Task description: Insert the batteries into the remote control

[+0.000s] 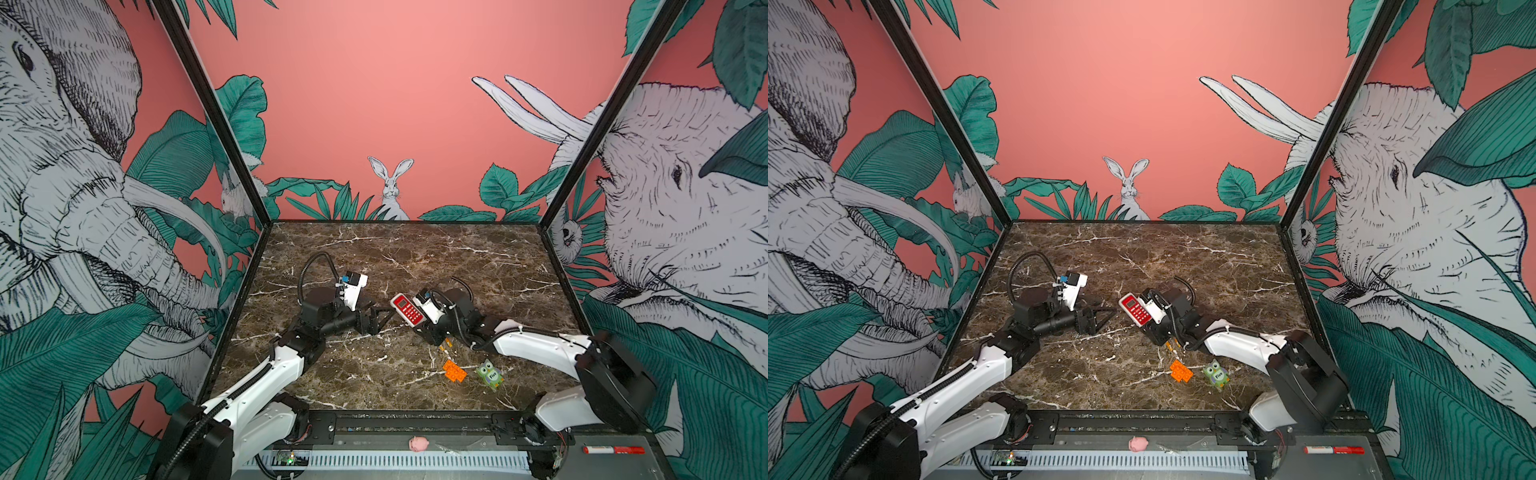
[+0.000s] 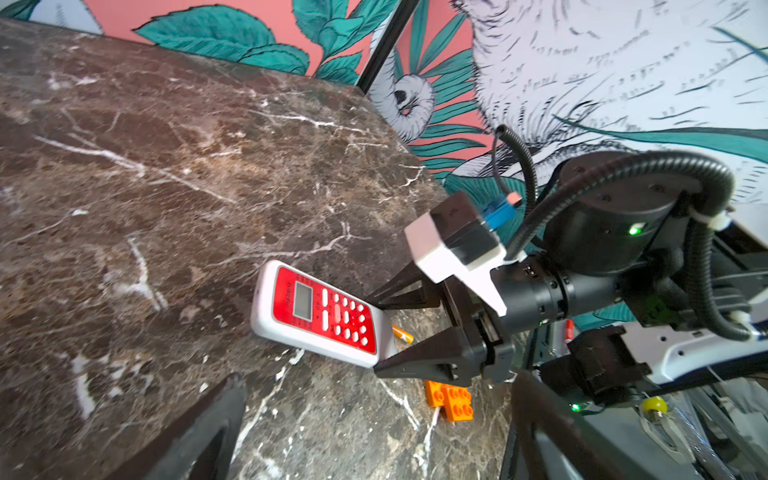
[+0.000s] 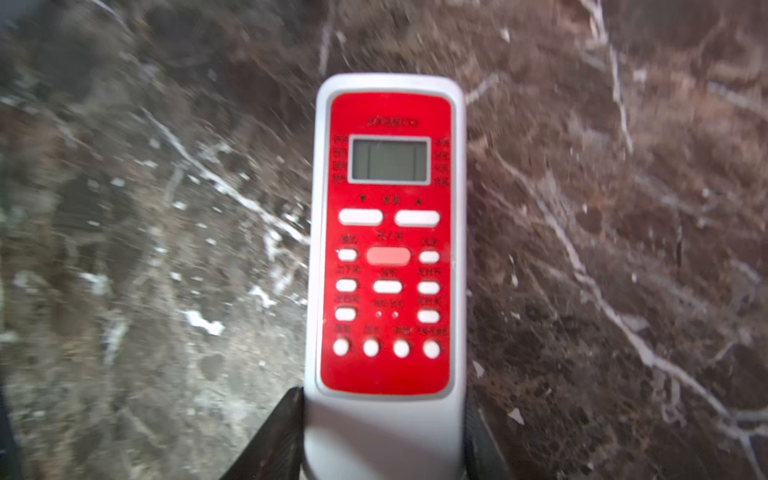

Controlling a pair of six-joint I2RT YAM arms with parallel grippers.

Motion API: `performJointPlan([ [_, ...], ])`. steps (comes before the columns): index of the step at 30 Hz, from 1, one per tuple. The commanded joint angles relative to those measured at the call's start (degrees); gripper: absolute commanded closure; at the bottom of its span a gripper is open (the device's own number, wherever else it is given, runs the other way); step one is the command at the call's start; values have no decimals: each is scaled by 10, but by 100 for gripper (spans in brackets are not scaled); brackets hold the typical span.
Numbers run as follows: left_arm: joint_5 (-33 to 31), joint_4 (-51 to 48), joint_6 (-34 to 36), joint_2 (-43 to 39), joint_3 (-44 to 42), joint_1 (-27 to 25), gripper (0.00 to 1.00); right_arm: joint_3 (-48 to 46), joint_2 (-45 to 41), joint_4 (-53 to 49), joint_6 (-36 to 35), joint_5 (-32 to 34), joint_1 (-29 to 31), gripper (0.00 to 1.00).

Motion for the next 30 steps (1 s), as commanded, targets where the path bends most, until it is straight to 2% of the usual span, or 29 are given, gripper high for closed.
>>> performJointPlan([
  [1,45,40,-8,-31,14,-2,1,-8,-54,66,4,-84,-7,82],
  [9,89,147,-61,-53,4,-3,1,-13,-131,94,41,-193,-34,84],
  [23,139,229,-92,-42,47,-11,1,-5,-168,174,96,-336,-35,85],
  [30,151,238,-94,-37,70,-11,1,-4,-180,194,105,-365,-34,86],
])
